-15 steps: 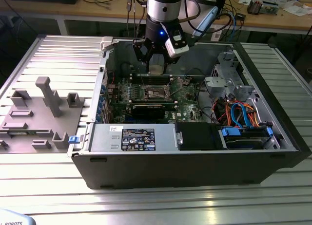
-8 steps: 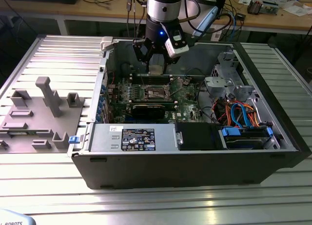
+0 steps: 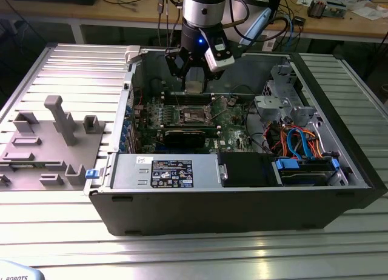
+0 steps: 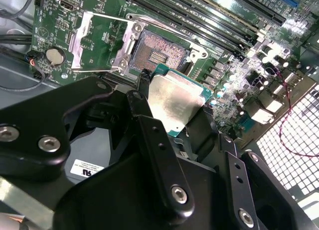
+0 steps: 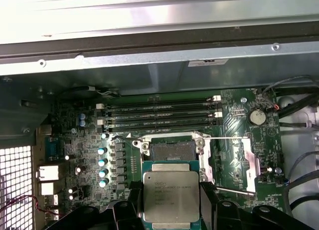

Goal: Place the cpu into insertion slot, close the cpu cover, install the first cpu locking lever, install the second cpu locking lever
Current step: 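Place the cpu into insertion slot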

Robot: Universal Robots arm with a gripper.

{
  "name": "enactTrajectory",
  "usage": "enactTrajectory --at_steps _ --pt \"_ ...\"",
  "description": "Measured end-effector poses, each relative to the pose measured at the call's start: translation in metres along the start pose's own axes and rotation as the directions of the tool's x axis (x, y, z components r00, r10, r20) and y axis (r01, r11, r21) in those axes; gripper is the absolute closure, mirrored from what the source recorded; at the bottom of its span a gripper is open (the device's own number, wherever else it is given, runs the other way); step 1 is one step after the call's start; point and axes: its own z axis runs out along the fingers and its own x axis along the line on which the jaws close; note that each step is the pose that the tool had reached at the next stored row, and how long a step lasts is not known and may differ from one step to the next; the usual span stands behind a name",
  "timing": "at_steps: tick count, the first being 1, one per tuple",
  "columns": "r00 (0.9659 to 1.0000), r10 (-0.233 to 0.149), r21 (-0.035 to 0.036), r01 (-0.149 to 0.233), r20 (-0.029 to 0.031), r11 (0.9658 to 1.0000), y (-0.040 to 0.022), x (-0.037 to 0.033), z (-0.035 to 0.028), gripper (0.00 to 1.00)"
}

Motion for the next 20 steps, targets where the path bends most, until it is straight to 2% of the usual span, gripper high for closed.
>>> enactTrajectory --at_steps 20 --pt "0.9995 0.03 0.0053 -0.03 0.0027 0.9995 0.0 0.0 0.0002 0.45"
